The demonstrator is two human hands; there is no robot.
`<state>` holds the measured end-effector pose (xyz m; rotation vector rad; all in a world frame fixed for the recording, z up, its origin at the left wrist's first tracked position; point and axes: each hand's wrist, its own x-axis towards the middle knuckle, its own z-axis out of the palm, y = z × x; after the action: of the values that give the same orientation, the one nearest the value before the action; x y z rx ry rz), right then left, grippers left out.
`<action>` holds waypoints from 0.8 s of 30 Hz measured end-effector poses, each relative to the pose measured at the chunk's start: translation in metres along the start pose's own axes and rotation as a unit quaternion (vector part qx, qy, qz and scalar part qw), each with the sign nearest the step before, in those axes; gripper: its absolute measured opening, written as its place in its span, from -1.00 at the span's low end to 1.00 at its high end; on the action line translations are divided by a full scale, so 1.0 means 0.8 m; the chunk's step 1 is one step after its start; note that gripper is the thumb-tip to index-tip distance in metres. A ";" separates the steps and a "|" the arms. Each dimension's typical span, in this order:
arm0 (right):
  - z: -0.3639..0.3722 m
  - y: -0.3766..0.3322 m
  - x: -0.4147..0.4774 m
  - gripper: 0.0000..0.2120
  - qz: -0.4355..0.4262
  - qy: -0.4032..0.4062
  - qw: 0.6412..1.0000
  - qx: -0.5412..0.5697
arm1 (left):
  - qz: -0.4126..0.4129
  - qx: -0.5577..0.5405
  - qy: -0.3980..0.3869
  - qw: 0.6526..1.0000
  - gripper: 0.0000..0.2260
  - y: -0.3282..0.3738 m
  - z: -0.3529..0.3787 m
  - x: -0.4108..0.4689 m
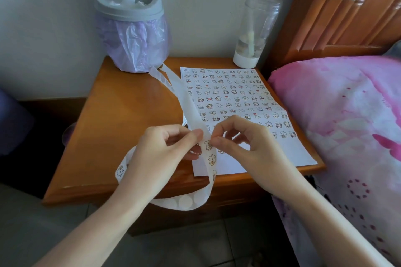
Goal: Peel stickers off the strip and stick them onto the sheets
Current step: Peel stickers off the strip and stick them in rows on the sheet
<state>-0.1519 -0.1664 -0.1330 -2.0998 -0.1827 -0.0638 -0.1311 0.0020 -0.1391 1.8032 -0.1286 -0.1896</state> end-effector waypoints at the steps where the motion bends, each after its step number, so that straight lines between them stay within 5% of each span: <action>1: -0.004 -0.001 0.001 -0.97 0.006 -0.002 1.000 0.006 | -0.001 0.001 0.001 1.000 -0.86 -0.001 0.000 0.001; 6: -0.047 0.001 0.006 -0.96 0.071 0.023 0.996 0.059 | 0.005 0.045 -0.008 0.999 -0.87 -0.009 -0.001 0.002; 12: -0.075 0.019 0.005 -0.94 0.168 -0.029 0.985 -0.006 | 0.026 0.088 -0.001 0.996 -0.89 -0.008 0.000 0.001; 24: -0.066 0.026 0.009 -0.98 0.172 -0.018 0.985 -0.017 | 0.038 0.101 -0.015 0.994 -0.90 -0.010 0.000 0.003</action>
<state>-0.1399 -0.2215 -0.1229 -2.1383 0.1620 0.1779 -0.1288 0.0037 -0.1472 1.9925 -0.2458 -0.1543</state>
